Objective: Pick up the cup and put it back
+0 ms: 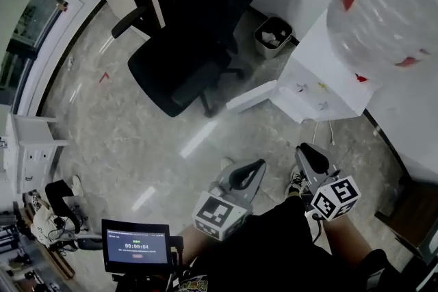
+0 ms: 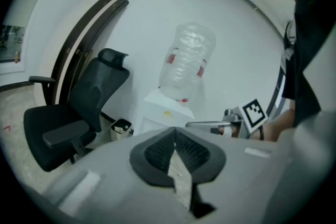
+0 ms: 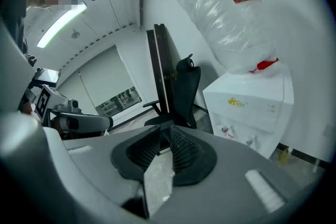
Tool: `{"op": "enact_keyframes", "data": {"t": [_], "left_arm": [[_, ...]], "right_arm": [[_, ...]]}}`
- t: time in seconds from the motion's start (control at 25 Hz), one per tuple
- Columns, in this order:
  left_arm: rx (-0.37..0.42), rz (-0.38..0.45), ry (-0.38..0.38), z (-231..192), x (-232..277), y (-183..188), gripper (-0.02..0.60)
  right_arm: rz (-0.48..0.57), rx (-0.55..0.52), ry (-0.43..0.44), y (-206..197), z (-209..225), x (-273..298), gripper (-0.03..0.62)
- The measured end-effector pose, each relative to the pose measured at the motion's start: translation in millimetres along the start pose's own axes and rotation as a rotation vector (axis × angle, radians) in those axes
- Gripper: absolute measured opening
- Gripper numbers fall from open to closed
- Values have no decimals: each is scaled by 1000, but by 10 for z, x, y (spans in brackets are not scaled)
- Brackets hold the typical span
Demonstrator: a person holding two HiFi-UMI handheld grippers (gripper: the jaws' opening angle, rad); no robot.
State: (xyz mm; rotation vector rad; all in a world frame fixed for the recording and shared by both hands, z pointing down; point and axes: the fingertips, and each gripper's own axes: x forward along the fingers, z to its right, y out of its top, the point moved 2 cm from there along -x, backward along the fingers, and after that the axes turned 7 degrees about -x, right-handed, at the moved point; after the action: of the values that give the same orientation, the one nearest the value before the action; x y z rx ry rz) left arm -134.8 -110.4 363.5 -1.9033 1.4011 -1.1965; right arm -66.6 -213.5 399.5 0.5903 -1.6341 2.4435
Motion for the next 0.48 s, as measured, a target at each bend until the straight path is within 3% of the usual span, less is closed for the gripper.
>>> {"op": "enact_keyframes", "data": {"t": [0.12, 0.24, 0.48], "left_arm": [[31, -75, -47, -322, 68, -184, 6], [36, -120, -47, -566, 194, -396, 6], [49, -141, 13, -790, 456, -730, 6]], "right_arm": [[-9, 88, -82, -268, 16, 247, 67], [-47, 134, -130, -627, 93, 397, 67], [-149, 84, -108, -1168, 341, 639, 94]]}}
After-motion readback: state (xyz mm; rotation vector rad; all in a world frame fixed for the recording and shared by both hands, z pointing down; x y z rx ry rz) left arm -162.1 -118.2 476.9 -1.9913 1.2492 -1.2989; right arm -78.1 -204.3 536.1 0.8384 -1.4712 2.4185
